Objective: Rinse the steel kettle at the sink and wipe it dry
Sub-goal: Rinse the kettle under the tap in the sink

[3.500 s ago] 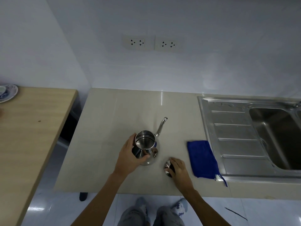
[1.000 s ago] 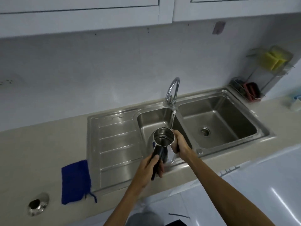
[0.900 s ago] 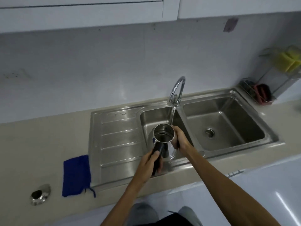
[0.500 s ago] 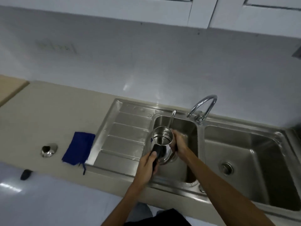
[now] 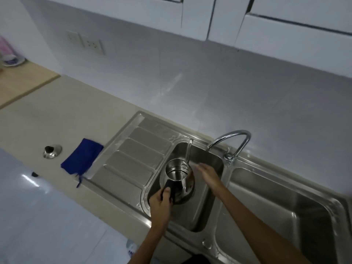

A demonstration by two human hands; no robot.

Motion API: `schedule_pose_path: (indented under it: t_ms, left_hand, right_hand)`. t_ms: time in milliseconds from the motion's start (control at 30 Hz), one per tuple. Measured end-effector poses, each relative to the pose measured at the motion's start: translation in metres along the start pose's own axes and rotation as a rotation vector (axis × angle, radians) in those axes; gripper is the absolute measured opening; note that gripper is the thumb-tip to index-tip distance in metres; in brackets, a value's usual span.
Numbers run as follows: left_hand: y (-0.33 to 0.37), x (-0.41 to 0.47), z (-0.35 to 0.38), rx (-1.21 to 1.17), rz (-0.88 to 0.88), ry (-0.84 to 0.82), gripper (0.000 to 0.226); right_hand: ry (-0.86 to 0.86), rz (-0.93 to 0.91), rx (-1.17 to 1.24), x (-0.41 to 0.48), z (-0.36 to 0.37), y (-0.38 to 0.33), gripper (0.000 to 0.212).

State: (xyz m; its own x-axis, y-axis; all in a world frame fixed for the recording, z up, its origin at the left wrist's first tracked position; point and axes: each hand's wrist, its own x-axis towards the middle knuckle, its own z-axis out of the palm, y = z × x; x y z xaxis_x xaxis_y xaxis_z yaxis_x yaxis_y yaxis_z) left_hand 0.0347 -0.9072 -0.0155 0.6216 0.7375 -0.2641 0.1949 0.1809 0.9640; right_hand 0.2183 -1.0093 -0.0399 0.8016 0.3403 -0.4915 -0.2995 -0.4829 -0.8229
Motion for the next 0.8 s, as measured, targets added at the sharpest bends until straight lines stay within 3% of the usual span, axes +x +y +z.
schedule_pose_path:
  t_ms: [100,300,567,800]
  left_hand:
    - [-0.009,0.01,0.018,0.016,-0.028,-0.02,0.041]
    - [-0.018,0.035,0.057,0.049,-0.086,-0.058,0.032]
    - [-0.016,0.058,0.087,0.027,-0.055,-0.096,0.04]
    - [-0.018,0.066,0.099,0.077,-0.022,-0.117,0.03]
  right_hand:
    - [0.128,-0.04,-0.19,0.02,-0.045,0.012,0.055]
    - [0.121,-0.153,-0.447,0.046,-0.096,0.014,0.063]
    - [0.1,-0.187,-0.467,0.069,-0.096,0.013,0.074]
    - [0.085,-0.204,-0.511,0.09,-0.102,0.009,0.075]
